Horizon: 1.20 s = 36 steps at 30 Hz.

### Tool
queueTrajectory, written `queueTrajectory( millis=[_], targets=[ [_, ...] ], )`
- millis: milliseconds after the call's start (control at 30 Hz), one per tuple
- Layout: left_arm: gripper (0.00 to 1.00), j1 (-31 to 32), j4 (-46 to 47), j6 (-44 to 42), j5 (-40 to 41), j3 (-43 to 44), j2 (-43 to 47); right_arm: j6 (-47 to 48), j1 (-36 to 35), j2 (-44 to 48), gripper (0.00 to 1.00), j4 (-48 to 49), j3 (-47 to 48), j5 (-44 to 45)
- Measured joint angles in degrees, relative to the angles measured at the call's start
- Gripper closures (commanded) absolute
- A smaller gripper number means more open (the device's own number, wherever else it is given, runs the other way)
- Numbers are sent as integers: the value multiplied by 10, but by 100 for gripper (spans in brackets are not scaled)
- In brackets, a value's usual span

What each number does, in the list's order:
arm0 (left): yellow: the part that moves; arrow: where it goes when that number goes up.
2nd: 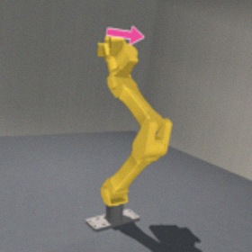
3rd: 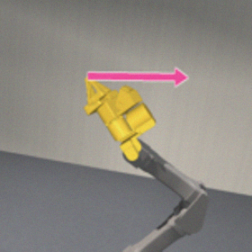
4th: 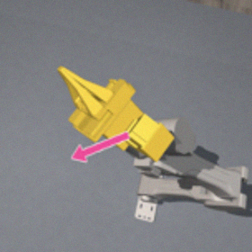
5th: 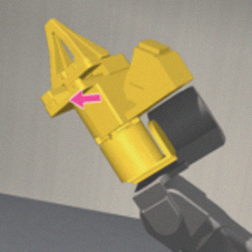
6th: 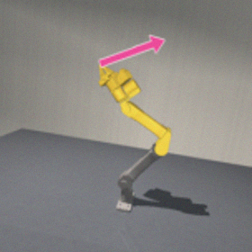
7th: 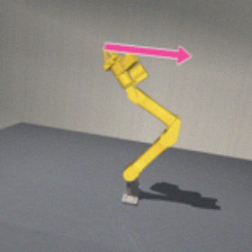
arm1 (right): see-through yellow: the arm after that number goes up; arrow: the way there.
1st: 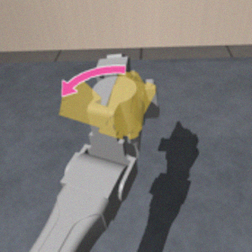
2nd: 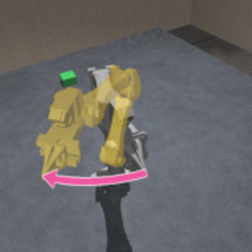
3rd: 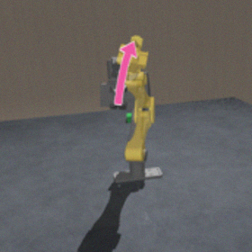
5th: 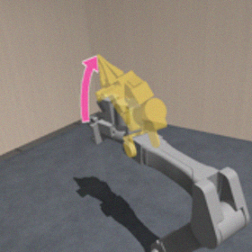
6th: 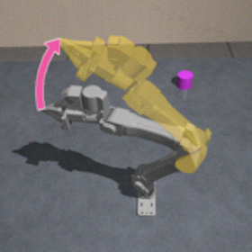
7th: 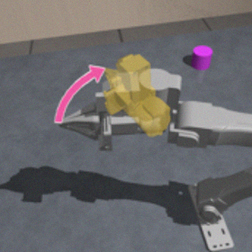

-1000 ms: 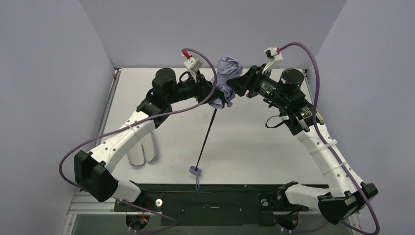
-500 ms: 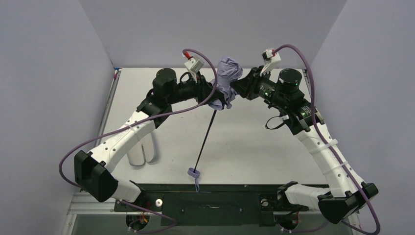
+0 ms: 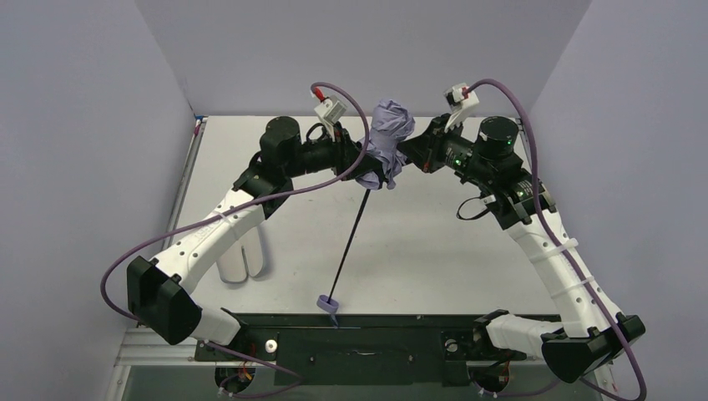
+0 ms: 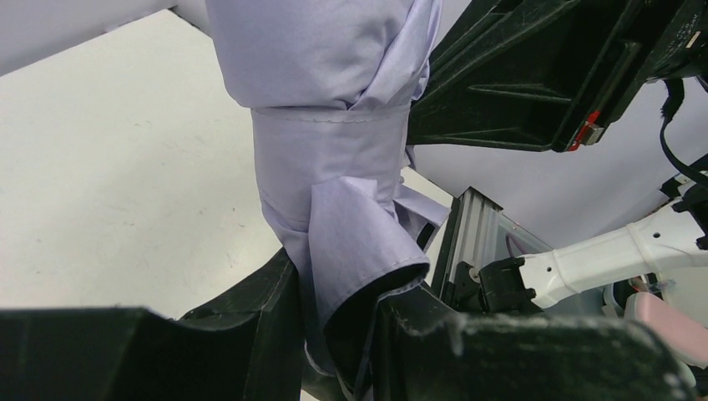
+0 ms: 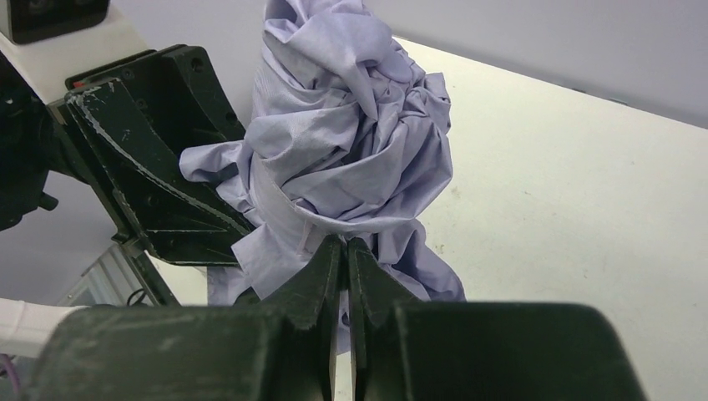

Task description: Open the umbrella

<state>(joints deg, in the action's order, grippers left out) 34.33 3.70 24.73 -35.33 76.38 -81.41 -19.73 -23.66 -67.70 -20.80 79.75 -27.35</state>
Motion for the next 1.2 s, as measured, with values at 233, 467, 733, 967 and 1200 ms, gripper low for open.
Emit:
queueTrajectory(
  millis=[233, 467, 733, 967, 1200],
  targets=[
    [100, -2, 16, 27, -17, -8, 0, 48, 0, 3, 100, -12, 0, 16],
    [100, 5, 60, 49, -87, -8, 7, 124, 20, 4, 100, -19, -20, 69],
    [100, 8, 61, 48, -94, -8, 8, 118, 65, 5, 55, -20, -29, 13],
    [100, -4, 61, 35, -75, -8, 8, 91, 111, 7, 30, -28, -29, -38],
    [100, -14, 45, -19, -63, -9, 8, 46, 174, 3, 23, -40, -23, -137]
  ],
)
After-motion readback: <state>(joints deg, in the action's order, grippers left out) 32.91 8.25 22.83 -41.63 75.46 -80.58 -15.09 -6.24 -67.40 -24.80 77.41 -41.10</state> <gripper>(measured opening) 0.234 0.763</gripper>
